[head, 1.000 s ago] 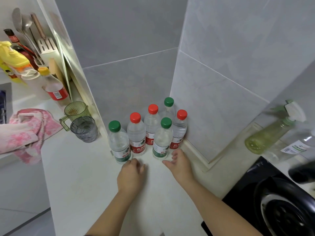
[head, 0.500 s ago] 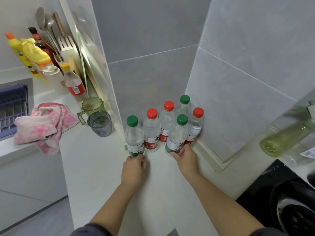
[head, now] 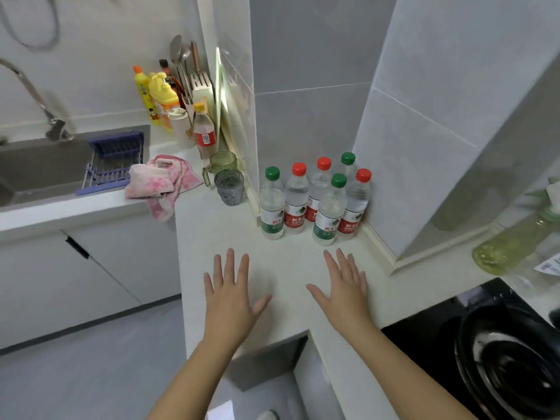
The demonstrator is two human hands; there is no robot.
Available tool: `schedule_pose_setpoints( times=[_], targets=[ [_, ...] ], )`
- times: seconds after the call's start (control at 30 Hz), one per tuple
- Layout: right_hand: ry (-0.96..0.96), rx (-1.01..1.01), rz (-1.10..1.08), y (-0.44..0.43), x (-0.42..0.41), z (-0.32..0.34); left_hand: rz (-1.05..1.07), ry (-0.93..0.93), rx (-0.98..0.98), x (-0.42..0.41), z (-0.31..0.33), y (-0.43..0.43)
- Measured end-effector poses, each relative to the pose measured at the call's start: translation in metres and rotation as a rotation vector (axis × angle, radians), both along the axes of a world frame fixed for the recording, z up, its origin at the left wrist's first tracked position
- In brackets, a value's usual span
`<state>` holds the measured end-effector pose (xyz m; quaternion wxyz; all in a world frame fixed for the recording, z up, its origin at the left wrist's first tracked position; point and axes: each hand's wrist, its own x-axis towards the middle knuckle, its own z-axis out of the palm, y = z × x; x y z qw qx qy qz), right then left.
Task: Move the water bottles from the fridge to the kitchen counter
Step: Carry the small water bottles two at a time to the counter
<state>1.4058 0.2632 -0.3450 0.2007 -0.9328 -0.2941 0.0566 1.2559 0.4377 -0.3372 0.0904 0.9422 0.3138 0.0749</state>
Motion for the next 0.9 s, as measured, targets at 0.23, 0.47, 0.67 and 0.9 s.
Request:
schedule_pose_setpoints(
  times=[0.23,0.47,0.67,0.9],
  targets=[
    [-0.245,-0.001,0.264,-0.043,-0.085,0.059,0.146,-0.123,0.046,-0.107,0.049,-0.070],
    [-0.305,0.015,0.455,-0.046,-0.156,0.086,0.283,-0.132,0.101,-0.197,0.083,-0.117],
    [-0.345,0.098,0.681,-0.011,-0.218,0.105,0.539,-0.163,0.128,-0.277,0.100,-0.131],
    [-0.375,0.155,0.949,0.024,-0.323,0.112,0.717,-0.163,0.088,-0.389,0.096,-0.159]
  ],
)
